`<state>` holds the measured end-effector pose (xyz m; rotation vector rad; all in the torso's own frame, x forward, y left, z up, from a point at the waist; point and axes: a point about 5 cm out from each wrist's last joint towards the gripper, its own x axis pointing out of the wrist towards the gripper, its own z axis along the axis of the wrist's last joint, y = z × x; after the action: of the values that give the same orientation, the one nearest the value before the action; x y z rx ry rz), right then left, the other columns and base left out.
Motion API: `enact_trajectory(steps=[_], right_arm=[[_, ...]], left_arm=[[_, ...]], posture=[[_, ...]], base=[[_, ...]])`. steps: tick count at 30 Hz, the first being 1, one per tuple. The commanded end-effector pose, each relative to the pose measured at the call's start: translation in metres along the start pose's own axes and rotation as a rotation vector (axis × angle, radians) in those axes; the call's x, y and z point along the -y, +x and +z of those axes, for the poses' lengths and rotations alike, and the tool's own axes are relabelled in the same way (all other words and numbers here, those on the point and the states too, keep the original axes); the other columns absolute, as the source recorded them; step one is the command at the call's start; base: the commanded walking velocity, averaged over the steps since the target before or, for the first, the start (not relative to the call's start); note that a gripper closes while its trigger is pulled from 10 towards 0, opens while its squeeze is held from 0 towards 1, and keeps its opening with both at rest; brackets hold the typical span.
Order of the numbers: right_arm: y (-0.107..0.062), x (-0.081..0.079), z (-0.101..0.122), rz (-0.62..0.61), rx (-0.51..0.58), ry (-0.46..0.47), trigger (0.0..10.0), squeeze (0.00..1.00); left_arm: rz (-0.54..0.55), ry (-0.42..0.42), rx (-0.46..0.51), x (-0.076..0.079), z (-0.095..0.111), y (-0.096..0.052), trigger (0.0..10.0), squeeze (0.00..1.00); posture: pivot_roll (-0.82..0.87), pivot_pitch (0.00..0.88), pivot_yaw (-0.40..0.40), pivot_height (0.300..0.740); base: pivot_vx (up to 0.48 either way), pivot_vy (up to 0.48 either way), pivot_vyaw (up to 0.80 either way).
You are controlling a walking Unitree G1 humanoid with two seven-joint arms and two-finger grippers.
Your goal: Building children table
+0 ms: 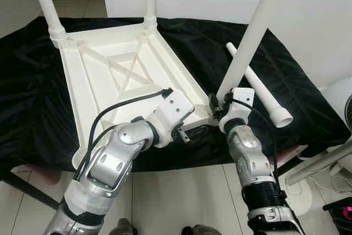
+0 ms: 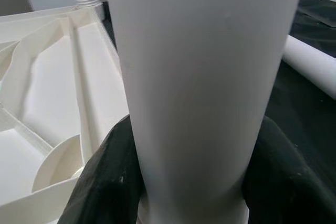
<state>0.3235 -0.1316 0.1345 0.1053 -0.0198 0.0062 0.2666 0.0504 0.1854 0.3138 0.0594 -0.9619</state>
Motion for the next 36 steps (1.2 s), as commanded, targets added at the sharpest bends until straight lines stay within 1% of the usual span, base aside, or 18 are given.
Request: enact_trajectory(steps=[1, 3, 5, 8, 9, 10, 12, 16, 20, 21, 22, 23, 24, 25, 27, 28, 30, 36], right_arm=[[-0.005, 0.001, -0.014, -0.059, -0.074, 0.026, 10.0, 0.0], [-0.005, 0.001, -0.014, -0.059, -0.074, 0.026, 10.0, 0.0], [-0.007, -0.008, -0.012, -0.035, -0.064, 0.041, 10.0, 0.0], [-0.007, -0.007, -0.007, -0.007, -0.038, 0.038, 10.0, 0.0], [-0.007, -0.005, -0.005, 0.0, -0.025, 0.039, 10.0, 0.57], [-0.007, -0.003, -0.002, 0.008, -0.009, 0.049, 10.0, 1.0], [-0.007, 0.003, 0.002, 0.011, 0.016, 0.049, 10.0, 1.0], [-0.006, 0.005, 0.005, 0.007, 0.029, 0.046, 10.0, 1.0], [-0.006, 0.012, 0.009, 0.007, 0.048, 0.007, 10.0, 1.0], [-0.005, 0.014, 0.01, 0.024, 0.047, -0.002, 10.0, 0.56], [-0.005, 0.014, 0.011, 0.036, 0.044, -0.004, 10.0, 0.56], [-0.004, 0.015, 0.012, 0.068, 0.046, -0.017, 10.0, 0.0], [-0.004, 0.015, 0.012, 0.068, 0.046, -0.017, 10.0, 0.0], [-0.004, 0.015, 0.013, 0.11, 0.048, -0.019, 10.0, 0.0], [-0.001, 0.014, 0.02, 0.24, 0.07, -0.057, 10.0, 0.0], [-0.001, 0.014, 0.02, 0.24, 0.07, -0.057, 10.0, 0.0], [0.001, 0.015, 0.025, 0.34, 0.078, -0.093, 10.0, 0.0], [0.009, 0.022, 0.029, 0.504, 0.055, -0.187, 10.0, 0.0]], left_arm=[[0.031, 0.012, 0.002, 0.001, 0.0, 0.001, 10.0, 0.0], [0.031, 0.012, 0.002, 0.001, 0.0, 0.001, 10.0, 0.0], [0.028, 0.014, 0.002, 0.0, 0.0, 0.002, 10.0, 0.0], [0.027, 0.015, 0.002, -0.001, 0.0, 0.003, 10.0, 0.0], [0.027, 0.016, 0.003, -0.001, 0.0, 0.003, 10.0, 0.0], [0.028, 0.016, 0.003, -0.001, 0.0, 0.003, 10.0, 0.0], [0.027, 0.015, 0.004, 0.0, 0.0, 0.003, 10.0, 0.0], [0.026, 0.015, 0.005, 0.0, 0.0, 0.003, 10.0, 0.0], [0.024, 0.017, 0.004, 0.0, 0.0, 0.002, 10.0, 0.0], [0.025, 0.018, 0.003, -0.001, 0.0, 0.003, 10.0, 0.0], [0.025, 0.018, 0.003, -0.001, 0.0, 0.003, 10.0, 0.0], [0.025, 0.018, 0.002, -0.002, 0.0, 0.003, 10.0, 0.0], [0.025, 0.018, 0.002, -0.002, 0.0, 0.003, 10.0, 0.0], [0.025, 0.019, 0.003, -0.002, 0.001, 0.002, 10.0, 0.0], [0.018, 0.021, 0.002, -0.001, 0.001, 0.003, 10.0, 0.0], [0.018, 0.021, 0.002, -0.001, 0.001, 0.003, 10.0, 0.0], [0.009, 0.023, -0.001, 0.0, 0.0, 0.003, 10.0, 0.0], [-0.001, 0.029, -0.006, 0.001, 0.0, 0.004, 10.0, 0.0]], posture=[[-0.06, 0.019, -0.043, 0.74], [-0.06, 0.019, -0.043, 0.74], [-0.06, 0.016, -0.038, 0.74], [-0.07, 0.014, -0.038, 0.74], [-0.07, 0.014, -0.038, 0.74], [-0.07, 0.014, -0.038, 0.74], [-0.07, 0.014, -0.037, 0.74], [-0.07, 0.015, -0.035, 0.74], [-0.07, 0.016, -0.035, 0.74], [-0.07, 0.019, -0.032, 0.74], [-0.07, 0.019, -0.032, 0.74], [-0.07, 0.021, -0.028, 0.74], [-0.07, 0.021, -0.028, 0.74], [-0.07, 0.021, -0.028, 0.74], [-0.08, 0.024, -0.018, 0.74], [-0.08, 0.024, -0.018, 0.74], [-0.08, 0.027, -0.012, 0.74], [-0.08, 0.03, -0.009, 0.74]], base=[[0.0, 0.0, 0.0], [0.0, 0.0, 0.0], [0.0, 0.0, 0.0], [0.0, 0.0, 0.0], [0.0, 0.0, 0.0], [0.0, 0.0, 0.0], [0.0, 0.0, 0.0], [0.0, 0.0, 0.0], [0.0, 0.0, 0.0], [0.0, 0.0, 0.0], [0.0, 0.0, 0.0], [0.0, 0.0, 0.0], [0.0, 0.0, 0.0], [0.0, 0.0, 0.0], [0.0, 0.0, 0.0], [0.0, 0.0, 0.0], [0.0, 0.0, 0.0], [0.0, 0.0, 0.0]])
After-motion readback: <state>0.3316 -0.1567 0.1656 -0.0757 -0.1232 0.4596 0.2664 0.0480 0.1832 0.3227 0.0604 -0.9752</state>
